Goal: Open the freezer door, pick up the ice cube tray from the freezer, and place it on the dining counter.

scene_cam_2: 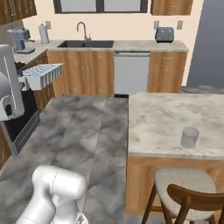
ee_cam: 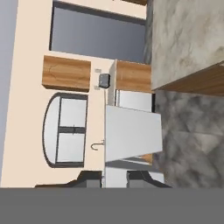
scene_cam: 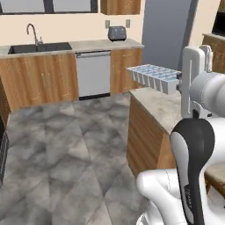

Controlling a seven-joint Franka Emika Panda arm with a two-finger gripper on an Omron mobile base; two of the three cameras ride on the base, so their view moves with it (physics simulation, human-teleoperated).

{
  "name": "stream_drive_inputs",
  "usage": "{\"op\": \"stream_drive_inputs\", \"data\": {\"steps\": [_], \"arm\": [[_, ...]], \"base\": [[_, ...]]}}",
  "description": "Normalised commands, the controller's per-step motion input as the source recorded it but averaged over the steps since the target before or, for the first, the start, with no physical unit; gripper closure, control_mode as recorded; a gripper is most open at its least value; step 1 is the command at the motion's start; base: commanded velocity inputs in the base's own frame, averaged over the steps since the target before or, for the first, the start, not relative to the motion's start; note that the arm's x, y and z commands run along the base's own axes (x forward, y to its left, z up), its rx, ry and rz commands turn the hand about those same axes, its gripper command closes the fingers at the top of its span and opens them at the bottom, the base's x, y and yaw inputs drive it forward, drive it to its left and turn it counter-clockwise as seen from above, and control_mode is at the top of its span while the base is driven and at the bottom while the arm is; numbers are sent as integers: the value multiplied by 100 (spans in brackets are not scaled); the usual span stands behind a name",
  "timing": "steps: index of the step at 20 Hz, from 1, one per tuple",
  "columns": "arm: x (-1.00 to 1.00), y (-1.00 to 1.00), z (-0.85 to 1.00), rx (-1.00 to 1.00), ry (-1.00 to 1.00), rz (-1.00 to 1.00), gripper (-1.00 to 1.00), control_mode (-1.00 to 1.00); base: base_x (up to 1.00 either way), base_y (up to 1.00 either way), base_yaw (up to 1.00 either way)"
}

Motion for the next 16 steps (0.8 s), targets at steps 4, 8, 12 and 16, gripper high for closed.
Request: {"op": "stream_drive_inputs", "data": {"steps": [4, 8, 12, 16], "arm": [[0, 0, 0, 0, 0, 0, 100, 100], [0, 0, 0, 0, 0, 0, 100, 100], [0, 0, 0, 0, 0, 0, 100, 100], [0, 0, 0, 0, 0, 0, 100, 100]], "base": [[0, 0, -71], [2, 2, -70], [17, 23, -72], [13, 53, -68]]}}
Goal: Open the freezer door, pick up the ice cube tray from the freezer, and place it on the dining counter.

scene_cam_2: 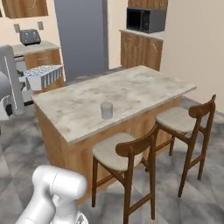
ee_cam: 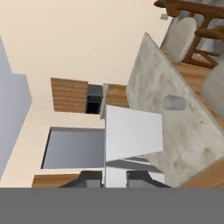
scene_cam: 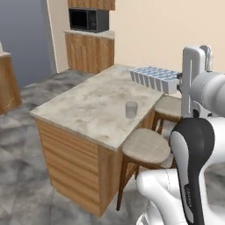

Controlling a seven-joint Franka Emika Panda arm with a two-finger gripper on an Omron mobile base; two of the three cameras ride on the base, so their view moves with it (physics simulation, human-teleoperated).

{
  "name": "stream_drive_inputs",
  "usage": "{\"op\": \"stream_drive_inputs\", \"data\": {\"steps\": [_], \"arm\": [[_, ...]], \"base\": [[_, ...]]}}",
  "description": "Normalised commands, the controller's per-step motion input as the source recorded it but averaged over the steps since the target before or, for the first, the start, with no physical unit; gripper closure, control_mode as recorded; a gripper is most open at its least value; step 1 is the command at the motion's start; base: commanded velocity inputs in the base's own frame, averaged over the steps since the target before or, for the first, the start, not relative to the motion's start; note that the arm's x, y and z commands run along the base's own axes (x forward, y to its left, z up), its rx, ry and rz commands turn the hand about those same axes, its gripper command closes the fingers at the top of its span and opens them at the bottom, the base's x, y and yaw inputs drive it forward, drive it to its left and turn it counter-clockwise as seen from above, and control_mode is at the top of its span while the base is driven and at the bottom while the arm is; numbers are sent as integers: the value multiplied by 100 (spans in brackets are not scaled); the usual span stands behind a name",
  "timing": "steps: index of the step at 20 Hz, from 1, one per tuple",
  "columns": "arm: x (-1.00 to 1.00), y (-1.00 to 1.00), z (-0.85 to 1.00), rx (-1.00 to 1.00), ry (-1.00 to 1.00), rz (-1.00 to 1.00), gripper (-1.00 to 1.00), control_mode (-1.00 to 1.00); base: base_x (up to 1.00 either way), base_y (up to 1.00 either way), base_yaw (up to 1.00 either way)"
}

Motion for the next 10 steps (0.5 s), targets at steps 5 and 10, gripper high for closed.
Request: {"op": "stream_drive_inputs", "data": {"steps": [5, 10], "arm": [[0, 0, 0, 0, 0, 0, 100, 100], [0, 0, 0, 0, 0, 0, 100, 100]], "base": [[2, 94, -51], [1, 100, -39]]}}
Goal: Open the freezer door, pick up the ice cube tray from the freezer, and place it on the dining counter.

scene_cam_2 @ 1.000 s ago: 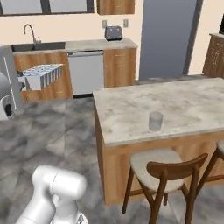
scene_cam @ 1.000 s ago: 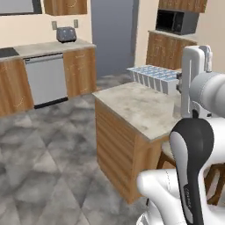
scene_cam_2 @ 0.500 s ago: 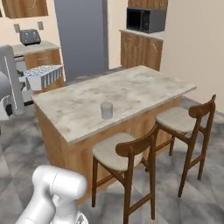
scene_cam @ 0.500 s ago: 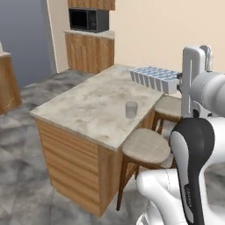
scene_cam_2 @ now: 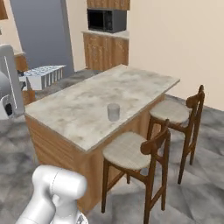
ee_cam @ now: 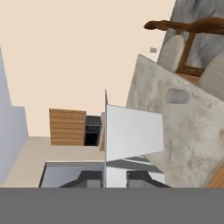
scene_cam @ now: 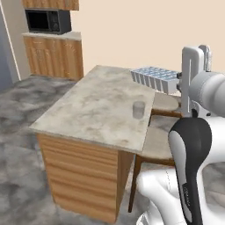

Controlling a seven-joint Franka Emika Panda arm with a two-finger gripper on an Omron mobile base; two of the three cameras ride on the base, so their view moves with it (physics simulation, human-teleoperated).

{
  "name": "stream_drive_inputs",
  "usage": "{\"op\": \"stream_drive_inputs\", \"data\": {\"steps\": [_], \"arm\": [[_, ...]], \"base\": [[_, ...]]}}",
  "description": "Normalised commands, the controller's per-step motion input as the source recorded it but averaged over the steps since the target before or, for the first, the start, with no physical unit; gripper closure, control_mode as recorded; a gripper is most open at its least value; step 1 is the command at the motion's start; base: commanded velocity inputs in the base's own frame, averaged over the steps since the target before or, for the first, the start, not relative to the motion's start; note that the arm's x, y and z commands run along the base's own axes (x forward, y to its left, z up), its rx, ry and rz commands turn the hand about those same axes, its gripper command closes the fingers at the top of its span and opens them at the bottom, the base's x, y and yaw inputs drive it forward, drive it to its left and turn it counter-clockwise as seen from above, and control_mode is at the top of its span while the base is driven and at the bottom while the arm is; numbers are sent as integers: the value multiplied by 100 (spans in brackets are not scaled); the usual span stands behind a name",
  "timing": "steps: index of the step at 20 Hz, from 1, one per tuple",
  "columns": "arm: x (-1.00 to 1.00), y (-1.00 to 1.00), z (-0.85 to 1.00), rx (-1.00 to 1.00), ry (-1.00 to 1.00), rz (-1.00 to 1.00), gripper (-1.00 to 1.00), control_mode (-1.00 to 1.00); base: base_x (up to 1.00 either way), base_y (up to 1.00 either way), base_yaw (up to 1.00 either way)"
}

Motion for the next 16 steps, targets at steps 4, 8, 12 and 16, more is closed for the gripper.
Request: {"op": "stream_drive_inputs", "data": {"steps": [4, 8, 12, 16], "arm": [[0, 0, 0, 0, 0, 0, 100, 100], [0, 0, 0, 0, 0, 0, 100, 100], [0, 0, 0, 0, 0, 0, 100, 100], [0, 0, 0, 0, 0, 0, 100, 100]], "base": [[16, 97, -40], [31, 97, -43], [13, 89, -44], [9, 86, -45]]}}
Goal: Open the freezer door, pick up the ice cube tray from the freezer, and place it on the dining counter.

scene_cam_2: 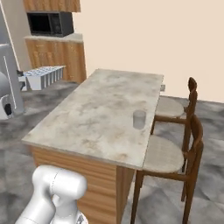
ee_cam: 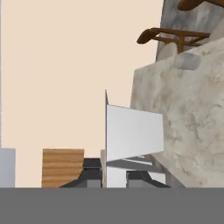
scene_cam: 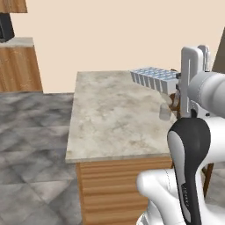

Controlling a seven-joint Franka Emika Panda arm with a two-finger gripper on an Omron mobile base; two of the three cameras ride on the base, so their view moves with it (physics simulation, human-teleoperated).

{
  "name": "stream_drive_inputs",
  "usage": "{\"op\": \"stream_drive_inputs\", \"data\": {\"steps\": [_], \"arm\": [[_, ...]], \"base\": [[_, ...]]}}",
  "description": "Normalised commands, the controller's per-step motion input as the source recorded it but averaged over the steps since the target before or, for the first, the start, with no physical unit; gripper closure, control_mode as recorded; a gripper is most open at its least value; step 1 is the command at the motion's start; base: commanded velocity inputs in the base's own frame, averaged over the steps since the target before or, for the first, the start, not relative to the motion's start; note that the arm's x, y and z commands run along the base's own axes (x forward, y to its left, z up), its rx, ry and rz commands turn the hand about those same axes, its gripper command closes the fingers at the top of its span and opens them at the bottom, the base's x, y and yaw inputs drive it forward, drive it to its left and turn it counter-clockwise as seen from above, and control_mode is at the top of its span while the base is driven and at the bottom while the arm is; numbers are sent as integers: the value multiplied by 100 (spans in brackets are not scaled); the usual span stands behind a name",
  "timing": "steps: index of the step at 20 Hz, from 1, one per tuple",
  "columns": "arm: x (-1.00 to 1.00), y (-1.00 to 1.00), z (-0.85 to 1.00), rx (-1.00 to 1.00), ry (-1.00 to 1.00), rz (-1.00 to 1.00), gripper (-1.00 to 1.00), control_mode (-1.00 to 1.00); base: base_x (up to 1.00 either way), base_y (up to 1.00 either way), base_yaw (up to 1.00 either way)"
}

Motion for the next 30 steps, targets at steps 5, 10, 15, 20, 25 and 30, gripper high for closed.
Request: {"op": "stream_drive_inputs", "data": {"steps": [5, 10, 15, 20, 25, 30], "arm": [[0, 0, 0, 0, 0, 0, 100, 100], [0, 0, 0, 0, 0, 0, 100, 100], [0, 0, 0, 0, 0, 0, 100, 100], [0, 0, 0, 0, 0, 0, 100, 100], [0, 0, 0, 0, 0, 0, 100, 100], [2, 0, 0, 0, 0, 0, 100, -100]], "base": [[28, 63, -38], [27, 39, -25], [36, 8, -12], [51, 7, -8], [38, 8, -4], [2, 0, 0]]}}
